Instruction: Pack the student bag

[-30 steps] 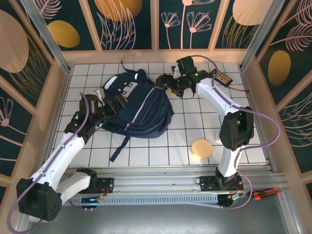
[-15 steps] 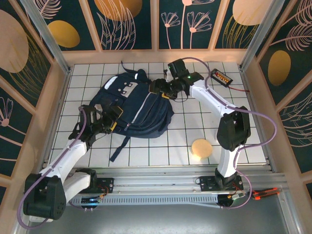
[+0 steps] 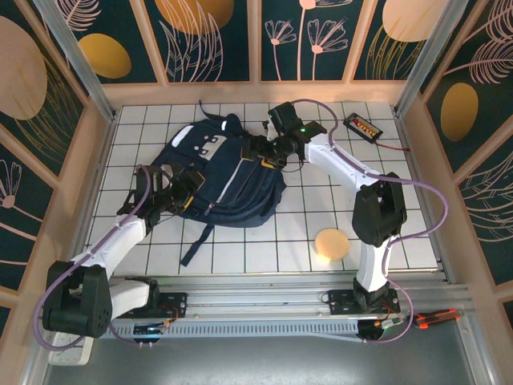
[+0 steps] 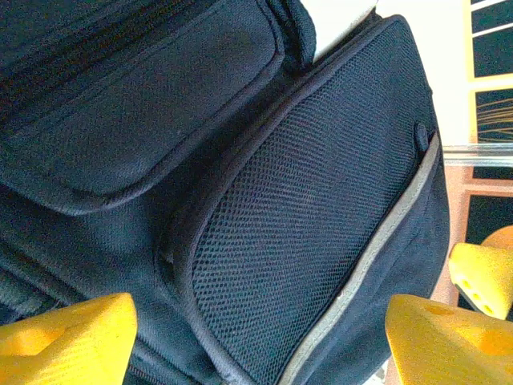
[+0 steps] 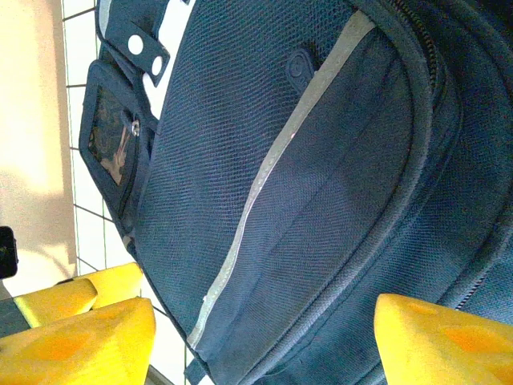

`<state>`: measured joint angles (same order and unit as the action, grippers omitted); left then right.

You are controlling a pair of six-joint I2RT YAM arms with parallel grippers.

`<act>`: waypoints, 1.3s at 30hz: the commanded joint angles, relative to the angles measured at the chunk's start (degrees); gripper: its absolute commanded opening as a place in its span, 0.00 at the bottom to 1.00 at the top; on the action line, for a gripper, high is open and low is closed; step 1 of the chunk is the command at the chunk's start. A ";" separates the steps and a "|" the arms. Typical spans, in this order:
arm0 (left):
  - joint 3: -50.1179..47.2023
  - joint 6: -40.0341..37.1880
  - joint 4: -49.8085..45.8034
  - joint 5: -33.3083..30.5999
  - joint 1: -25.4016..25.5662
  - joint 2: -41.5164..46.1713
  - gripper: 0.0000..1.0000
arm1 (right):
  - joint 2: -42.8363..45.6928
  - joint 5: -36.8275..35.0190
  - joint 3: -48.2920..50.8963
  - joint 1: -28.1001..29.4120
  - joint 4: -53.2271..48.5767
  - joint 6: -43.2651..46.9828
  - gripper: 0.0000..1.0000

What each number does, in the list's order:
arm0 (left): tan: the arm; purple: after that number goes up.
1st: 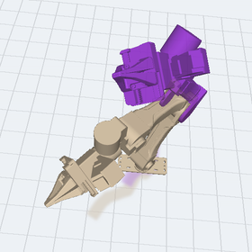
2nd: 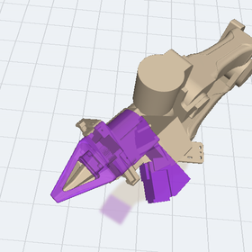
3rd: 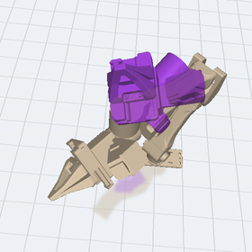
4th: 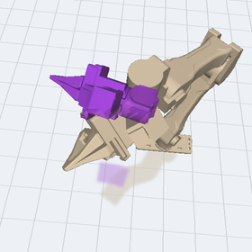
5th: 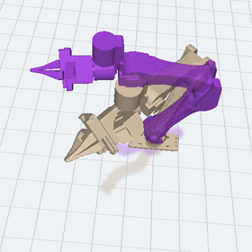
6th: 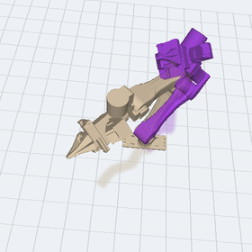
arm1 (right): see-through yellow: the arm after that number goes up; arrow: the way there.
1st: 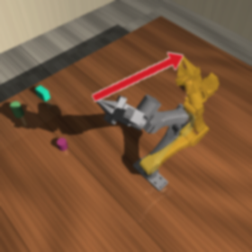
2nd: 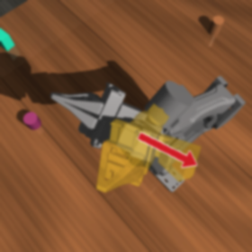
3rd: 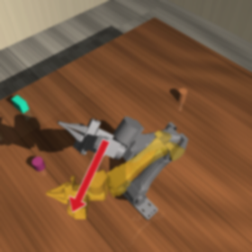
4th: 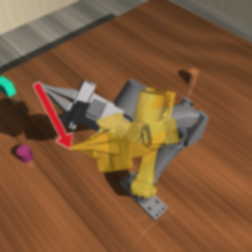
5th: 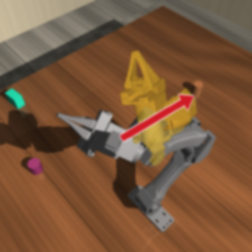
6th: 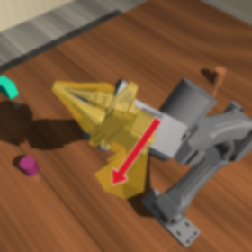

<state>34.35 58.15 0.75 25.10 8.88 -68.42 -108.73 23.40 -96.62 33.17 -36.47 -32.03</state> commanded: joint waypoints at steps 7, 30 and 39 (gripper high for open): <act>5.14 -5.91 -2.65 -0.47 -0.52 -4.91 0.78 | -1.23 -0.81 -0.37 0.49 -0.67 -0.75 0.72; 10.75 -10.88 -3.97 -0.72 -0.47 -13.38 0.69 | -2.67 -0.72 -1.64 1.07 -0.41 -1.48 0.72; 11.63 -10.12 -2.92 -0.05 -0.51 -14.29 0.53 | -3.07 -0.39 -1.60 1.05 -0.20 -1.48 0.72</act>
<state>43.88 48.23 -5.10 24.05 8.88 -82.17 -110.85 23.42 -96.71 33.65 -36.45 -33.21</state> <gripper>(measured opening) 0.539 0.718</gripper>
